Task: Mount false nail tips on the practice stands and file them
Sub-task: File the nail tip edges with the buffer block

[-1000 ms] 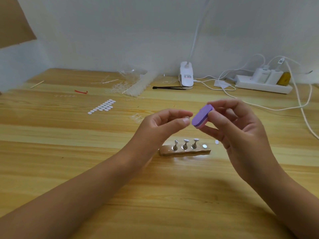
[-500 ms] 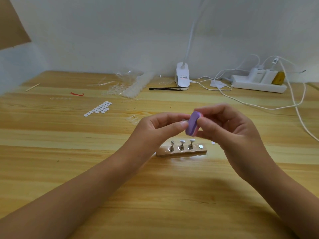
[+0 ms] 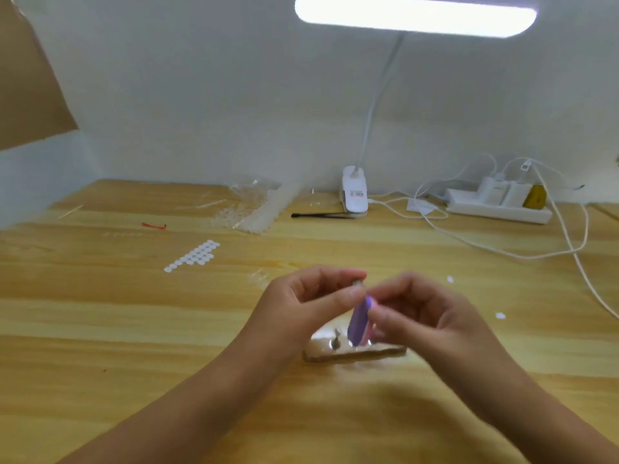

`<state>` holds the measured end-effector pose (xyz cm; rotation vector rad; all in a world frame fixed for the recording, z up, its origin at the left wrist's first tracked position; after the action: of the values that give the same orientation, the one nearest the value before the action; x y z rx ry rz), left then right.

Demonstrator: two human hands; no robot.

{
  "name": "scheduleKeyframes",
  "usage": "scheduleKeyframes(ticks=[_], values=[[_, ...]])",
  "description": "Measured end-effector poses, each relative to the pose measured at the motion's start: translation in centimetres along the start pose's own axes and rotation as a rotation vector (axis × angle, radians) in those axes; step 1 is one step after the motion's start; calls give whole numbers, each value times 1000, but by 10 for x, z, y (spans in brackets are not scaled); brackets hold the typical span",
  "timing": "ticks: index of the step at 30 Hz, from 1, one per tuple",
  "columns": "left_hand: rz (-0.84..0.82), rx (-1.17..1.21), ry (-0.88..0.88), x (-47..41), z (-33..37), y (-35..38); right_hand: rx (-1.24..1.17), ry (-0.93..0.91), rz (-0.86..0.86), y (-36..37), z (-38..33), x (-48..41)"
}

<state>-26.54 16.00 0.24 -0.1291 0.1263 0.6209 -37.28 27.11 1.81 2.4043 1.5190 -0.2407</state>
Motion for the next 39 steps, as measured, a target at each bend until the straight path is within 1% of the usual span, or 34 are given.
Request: scheduleKeyframes(ticks=[1, 4, 5, 7, 9, 11, 14, 16, 18, 23, 27, 30, 31, 34, 35, 37, 38, 39], values=[[6, 4, -6, -1, 0, 0, -16, -15, 22, -2, 0, -2], [-24, 19, -47, -3, -6, 5, -178, -147, 267, -29, -9, -6], [-53, 10, -59, -3, -7, 7, -213, -178, 322, -38, -13, -7], [-107, -3, -74, -3, -8, 13, -221, -173, 363, -46, -16, -7], [-106, -7, -75, -2, -6, 12, -203, -137, 338, -46, -15, -5], [-64, -7, -75, -1, -4, 9, -173, -92, 295, -39, -12, -3], [-30, 41, -61, 0, 0, 4, -94, -60, 201, -25, -10, 0], [-34, 63, -46, 1, 2, 2, -43, -42, 113, -15, -10, 1], [-39, 59, -47, 0, 2, 1, -4, -26, 59, -10, -9, 1], [-74, 20, -34, 0, 4, 5, 7, -103, 106, -11, -15, 1], [-71, 0, -22, 1, 7, 6, 59, -19, -1, -5, -12, 1], [-76, -32, -15, 2, 7, 7, 4, -55, 81, -11, -13, 0], [-70, -32, -12, 2, 7, 7, -1, -44, 74, -11, -12, -1], [-23, 4, -21, 1, 5, 5, 33, 46, -21, -4, -5, 0], [-21, 6, -21, 0, 5, 4, 16, 30, 0, -5, -5, 0], [-41, -6, -12, 0, 6, 7, -23, -45, 94, -12, -9, 0], [-42, -13, -9, 0, 6, 8, -23, -68, 110, -13, -11, 0], [-32, -14, -12, 0, 5, 7, -15, -72, 92, -11, -10, 0]])
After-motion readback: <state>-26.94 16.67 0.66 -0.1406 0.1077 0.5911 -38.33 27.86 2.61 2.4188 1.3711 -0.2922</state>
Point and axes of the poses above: each hand's wrist, its own x-axis away from the middle knuckle, its own y-axis out of the palm, z = x × y, the point moved 6 cm from there along -x, towards the middle knuckle, and after that the axes turned 9 degrees about -x, right-handed, at the moved point
